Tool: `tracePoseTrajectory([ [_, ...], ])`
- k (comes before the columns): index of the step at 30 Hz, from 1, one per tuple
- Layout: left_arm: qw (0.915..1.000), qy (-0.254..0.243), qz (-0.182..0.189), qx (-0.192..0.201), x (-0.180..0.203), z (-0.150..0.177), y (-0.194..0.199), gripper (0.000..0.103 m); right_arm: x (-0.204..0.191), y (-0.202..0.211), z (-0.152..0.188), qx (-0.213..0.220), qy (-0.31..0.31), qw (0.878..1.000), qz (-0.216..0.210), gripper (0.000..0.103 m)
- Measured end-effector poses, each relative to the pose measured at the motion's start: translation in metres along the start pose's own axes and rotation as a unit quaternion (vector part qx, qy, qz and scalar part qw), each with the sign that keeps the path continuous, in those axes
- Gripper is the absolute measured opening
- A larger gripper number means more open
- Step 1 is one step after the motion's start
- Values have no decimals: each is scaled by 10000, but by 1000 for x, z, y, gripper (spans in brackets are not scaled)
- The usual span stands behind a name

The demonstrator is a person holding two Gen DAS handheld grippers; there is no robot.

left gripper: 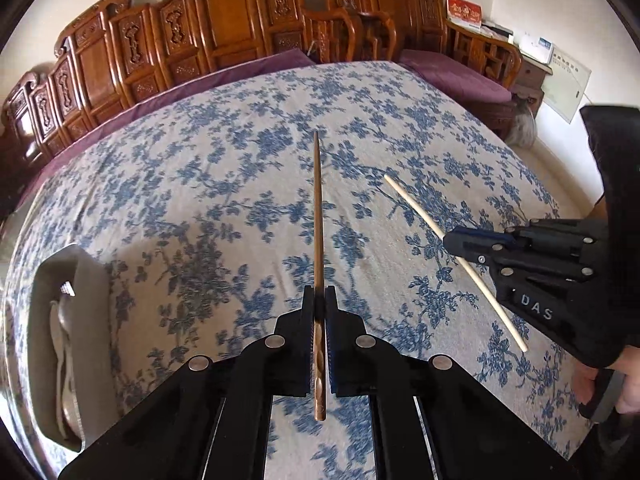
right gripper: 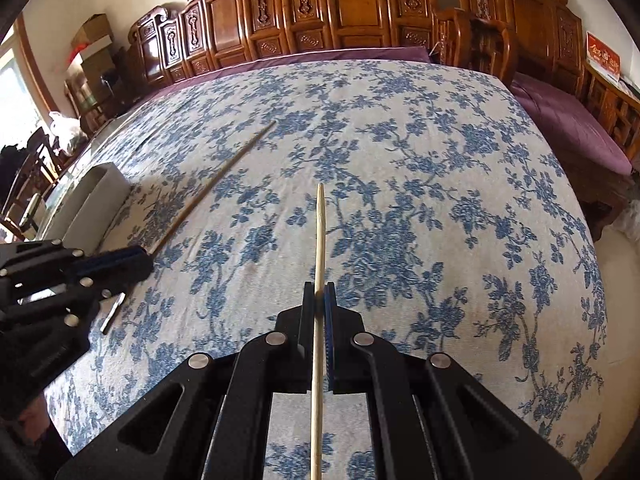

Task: Organize utensils
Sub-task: 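Lower the chopstick into the tray with the left tool while the right tool holds its own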

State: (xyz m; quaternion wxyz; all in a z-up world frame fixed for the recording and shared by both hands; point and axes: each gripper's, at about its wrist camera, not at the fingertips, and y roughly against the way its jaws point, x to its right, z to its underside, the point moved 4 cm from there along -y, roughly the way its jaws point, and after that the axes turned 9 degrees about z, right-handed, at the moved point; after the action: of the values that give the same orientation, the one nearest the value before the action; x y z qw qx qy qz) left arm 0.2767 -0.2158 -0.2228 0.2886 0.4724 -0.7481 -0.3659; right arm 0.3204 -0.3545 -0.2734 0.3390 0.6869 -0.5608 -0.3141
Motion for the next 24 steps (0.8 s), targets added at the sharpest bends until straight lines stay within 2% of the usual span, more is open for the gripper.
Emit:
tracePoseTrajectory([
  [12,9991,166,-216,313,-43,11,54,4,-38,1,7,-23,283,9996,-52,5],
  [24,9976,403,-363,435,-95,36,91,4,-90,13,15,61,691,9976,-66,5],
])
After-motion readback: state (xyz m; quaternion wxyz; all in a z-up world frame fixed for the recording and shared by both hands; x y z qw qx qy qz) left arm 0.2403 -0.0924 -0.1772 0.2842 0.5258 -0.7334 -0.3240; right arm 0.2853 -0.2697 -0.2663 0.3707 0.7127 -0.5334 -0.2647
